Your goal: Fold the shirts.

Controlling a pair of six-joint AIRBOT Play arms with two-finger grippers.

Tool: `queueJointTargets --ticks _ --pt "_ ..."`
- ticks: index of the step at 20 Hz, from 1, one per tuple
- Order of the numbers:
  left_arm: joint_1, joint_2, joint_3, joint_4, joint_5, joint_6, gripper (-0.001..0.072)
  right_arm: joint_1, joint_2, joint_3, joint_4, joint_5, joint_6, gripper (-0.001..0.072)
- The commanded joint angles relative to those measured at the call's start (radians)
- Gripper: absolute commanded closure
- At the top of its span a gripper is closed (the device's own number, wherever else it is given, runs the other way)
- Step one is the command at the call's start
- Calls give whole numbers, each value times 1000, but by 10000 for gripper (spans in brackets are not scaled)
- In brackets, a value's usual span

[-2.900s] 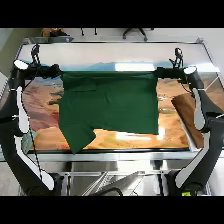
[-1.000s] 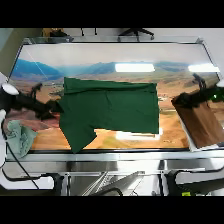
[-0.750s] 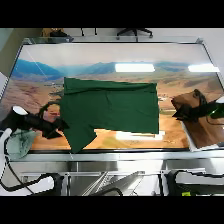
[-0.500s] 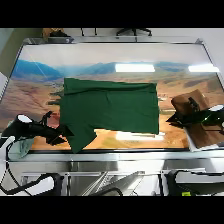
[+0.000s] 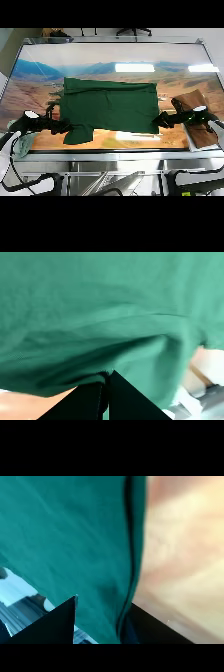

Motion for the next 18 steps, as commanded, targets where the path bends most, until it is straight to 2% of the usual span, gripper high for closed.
queueJointTargets --ticks 1,3,4,5,6,9,11,13,16,18 --pt "29 60 20 -27 -73 8 688 54 9 -2 0 58 -1 481" --pt "64 130 19 -6 -123 8 689 56 43 -2 2 80 0 501" --pt "71 172 19 28 -151 3 689 56 74 -2 1 87 -2 652" --pt "72 213 15 61 -169 -13 689 56 111 -2 -5 82 0 689" --pt "72 261 1 91 -185 -37 689 56 152 -2 -27 72 13 689" --pt "72 399 -80 105 -256 -83 689 54 235 -2 -213 79 159 689" --pt "72 487 -128 107 -308 -103 689 43 271 -2 -302 93 212 690" --pt "72 571 -153 156 -311 -137 689 2 300 -2 -311 118 233 690" --pt "72 650 -108 309 -306 -195 689 -74 326 -2 -309 120 231 690" --pt "72 649 -58 312 -287 -194 689 -85 332 4 -296 95 190 690"
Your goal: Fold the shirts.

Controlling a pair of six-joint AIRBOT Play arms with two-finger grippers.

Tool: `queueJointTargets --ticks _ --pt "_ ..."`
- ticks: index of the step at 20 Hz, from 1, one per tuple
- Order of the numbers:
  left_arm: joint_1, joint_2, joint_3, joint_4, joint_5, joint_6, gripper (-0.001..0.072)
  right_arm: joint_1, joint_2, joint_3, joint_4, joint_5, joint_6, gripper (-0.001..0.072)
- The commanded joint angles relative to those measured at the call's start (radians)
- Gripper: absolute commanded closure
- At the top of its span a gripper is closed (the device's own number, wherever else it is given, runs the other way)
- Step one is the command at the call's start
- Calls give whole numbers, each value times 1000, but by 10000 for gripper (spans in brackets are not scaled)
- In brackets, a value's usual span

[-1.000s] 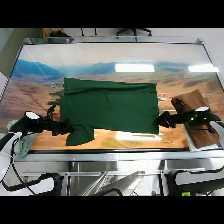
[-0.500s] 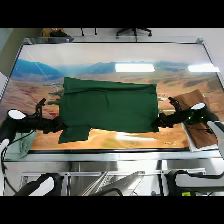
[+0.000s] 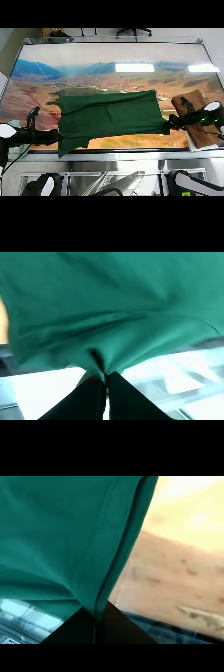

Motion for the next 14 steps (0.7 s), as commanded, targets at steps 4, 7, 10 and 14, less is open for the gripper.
queueJointTargets --ticks 4,7,10,14 --pt "-22 -105 201 69 21 -33 689 -29 13 64 253 -109 -191 689" --pt "-110 -242 335 47 112 -26 689 2 -31 122 465 -218 -317 689" --pt "-178 -425 474 50 192 -25 689 58 -134 178 504 -339 -367 689" --pt "-186 -686 636 50 212 -10 689 116 -323 231 544 -426 -443 688"
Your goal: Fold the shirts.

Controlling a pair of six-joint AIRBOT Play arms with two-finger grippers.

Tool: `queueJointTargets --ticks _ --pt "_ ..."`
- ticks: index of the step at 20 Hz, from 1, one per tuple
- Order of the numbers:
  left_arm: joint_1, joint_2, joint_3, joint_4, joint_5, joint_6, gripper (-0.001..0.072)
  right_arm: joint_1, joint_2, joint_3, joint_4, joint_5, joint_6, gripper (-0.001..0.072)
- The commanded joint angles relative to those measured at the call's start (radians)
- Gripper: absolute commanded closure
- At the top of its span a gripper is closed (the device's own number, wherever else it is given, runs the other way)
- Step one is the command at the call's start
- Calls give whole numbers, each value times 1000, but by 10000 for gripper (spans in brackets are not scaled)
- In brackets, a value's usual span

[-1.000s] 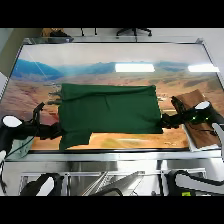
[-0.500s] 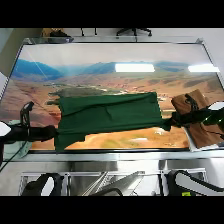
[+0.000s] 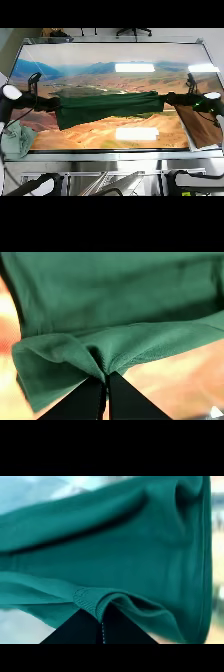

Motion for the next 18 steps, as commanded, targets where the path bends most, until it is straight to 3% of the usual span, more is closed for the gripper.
queueJointTargets --ticks 1,6,7,8,9,10,11,12,13,18 --pt "-17 -224 141 -9 31 18 689 48 -153 39 97 -104 -100 688" --pt "-18 -432 233 -9 29 38 688 57 -263 40 140 -133 -157 679" --pt "-18 -459 256 -16 13 35 685 57 -262 43 140 -132 -163 609" --pt "-18 -476 279 -33 -13 37 683 57 -256 61 134 -111 -163 401" --pt "-20 -484 307 -39 -46 40 473 50 -244 88 113 -73 -162 335" --pt "-22 -483 335 -38 -82 39 110 40 -228 122 83 -33 -159 335" --pt "-22 -482 375 -39 -130 36 7 30 -215 156 39 -15 -130 281" --pt "-22 -478 418 -39 -172 35 7 16 -207 192 -26 -14 -87 101" --pt "-22 -470 455 -39 -200 35 7 -1 -207 222 -85 -11 -36 61" --pt "-24 -395 537 -40 -214 5 8 -33 -282 244 -130 38 6 61"
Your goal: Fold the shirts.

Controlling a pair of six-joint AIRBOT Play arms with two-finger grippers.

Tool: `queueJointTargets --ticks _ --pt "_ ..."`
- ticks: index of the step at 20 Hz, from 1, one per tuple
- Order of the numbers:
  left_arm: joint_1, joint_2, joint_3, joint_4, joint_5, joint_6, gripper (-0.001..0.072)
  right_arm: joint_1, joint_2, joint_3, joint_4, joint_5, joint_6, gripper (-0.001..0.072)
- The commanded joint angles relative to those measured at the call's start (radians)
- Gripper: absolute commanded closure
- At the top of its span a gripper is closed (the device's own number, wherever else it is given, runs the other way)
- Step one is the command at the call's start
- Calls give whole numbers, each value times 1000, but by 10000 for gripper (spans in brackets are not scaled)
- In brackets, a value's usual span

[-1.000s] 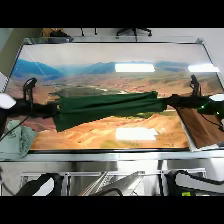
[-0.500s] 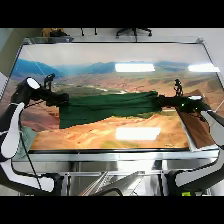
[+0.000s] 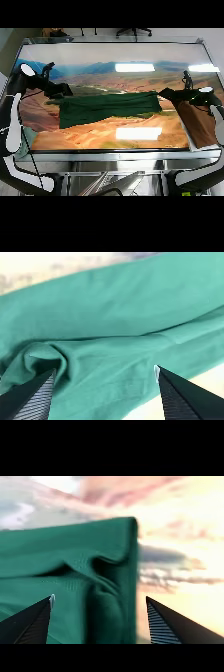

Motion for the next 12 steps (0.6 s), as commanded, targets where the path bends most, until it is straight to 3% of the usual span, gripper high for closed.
queueJointTargets --ticks 1,7,9,10,11,12 --pt "-2 39 42 0 -36 -20 8 -7 -64 19 -44 55 32 60" --pt "-61 40 -2 -1 -44 -28 8 43 -148 19 68 69 -41 93" --pt "-110 40 -47 -1 13 -28 8 63 -156 19 85 51 -63 389" --pt "-141 40 -73 -7 53 -28 9 70 -156 19 103 51 -82 579" --pt "-171 40 -101 -33 93 -28 12 75 -153 24 116 56 -84 688" --pt "-199 40 -130 -73 140 -27 177 79 -146 34 118 70 -84 689"
